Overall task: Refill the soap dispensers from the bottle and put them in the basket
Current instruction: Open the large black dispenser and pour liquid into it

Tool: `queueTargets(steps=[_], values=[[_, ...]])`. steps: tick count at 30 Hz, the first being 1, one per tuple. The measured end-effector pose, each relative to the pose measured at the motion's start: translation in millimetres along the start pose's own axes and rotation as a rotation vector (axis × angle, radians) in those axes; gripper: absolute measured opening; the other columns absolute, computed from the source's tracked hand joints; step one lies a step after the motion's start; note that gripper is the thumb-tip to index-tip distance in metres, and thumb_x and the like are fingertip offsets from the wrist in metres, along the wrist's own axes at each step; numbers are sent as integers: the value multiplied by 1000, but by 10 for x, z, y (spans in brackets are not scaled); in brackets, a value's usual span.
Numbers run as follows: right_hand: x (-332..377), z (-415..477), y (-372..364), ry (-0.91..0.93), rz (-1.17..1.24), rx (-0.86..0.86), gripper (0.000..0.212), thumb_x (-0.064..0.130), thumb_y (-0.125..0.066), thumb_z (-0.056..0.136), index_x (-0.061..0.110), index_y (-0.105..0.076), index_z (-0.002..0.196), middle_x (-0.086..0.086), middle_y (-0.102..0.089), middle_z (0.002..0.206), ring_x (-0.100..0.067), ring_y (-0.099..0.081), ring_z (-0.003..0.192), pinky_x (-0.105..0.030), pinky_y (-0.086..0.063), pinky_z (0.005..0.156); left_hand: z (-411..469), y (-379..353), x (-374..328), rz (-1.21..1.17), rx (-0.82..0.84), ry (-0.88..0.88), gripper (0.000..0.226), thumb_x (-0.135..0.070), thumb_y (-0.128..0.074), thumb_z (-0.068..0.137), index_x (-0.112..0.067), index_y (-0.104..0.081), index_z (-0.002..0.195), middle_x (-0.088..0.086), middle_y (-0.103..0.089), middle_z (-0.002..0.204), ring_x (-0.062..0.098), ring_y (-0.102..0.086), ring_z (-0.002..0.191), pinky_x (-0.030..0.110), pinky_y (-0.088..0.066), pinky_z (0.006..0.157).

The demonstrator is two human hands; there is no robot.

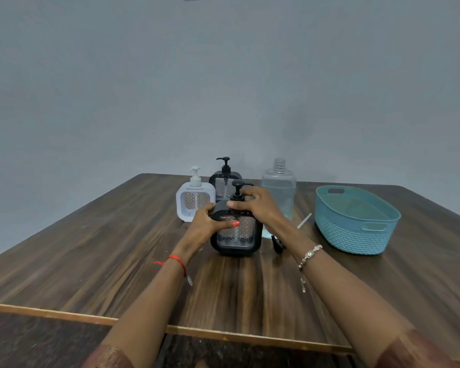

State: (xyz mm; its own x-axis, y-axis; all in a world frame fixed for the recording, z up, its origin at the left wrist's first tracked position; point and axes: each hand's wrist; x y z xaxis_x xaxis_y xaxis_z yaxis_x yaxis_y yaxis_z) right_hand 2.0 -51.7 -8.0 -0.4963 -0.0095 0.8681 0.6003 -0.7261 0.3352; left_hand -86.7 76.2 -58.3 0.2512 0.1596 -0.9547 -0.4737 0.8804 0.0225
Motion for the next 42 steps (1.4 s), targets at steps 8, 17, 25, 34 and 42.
queueTargets(steps=[8,17,25,34,42], values=[[39,24,345,-44,201,442,22,1,-58,81,8,-66,101,-4,-68,97,-11,-66,91,-20,-51,83,36,24,-93,9,108,29,52,-5,-84,58,-7,-64,106,6,-73,94,17,-70,88,24,-56,74],[203,17,233,-5,-92,-89,22,32,-81,65,20,-67,76,1,-63,73,-13,-60,69,-29,-50,71,75,-115,-158,-50,-109,-26,43,-10,-86,58,-12,-65,96,7,-73,93,19,-71,84,28,-57,74],[293,-7,241,-7,-31,-1,29,6,-63,83,2,-63,113,-14,-69,103,-23,-65,94,-33,-51,90,31,-82,-175,-70,-105,-49,34,-8,-85,58,-14,-68,86,-2,-75,78,10,-71,73,18,-54,60],[428,-6,124,36,-246,-160,32,23,-80,68,6,-68,93,2,-66,80,-14,-61,78,-27,-48,74,24,-90,-211,-44,-94,-44,39,-11,-87,55,-14,-67,88,-1,-75,79,13,-71,76,20,-55,63],[447,-60,174,-34,-142,-39,18,19,-81,66,13,-69,78,-9,-71,82,-18,-65,73,-35,-54,77,30,-43,-213,-47,-113,-19,36,-7,-86,57,-17,-66,86,-6,-75,74,9,-71,72,17,-54,60]])
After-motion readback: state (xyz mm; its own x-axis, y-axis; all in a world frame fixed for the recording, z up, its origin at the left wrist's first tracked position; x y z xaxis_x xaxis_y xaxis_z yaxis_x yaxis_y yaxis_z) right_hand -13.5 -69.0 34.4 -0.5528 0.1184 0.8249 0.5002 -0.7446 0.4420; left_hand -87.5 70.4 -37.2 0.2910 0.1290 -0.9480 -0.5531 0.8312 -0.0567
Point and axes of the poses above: each hand's wrist, its own z-axis towards the middle knuckle, its own y-axis out of the back of the hand, x = y × z
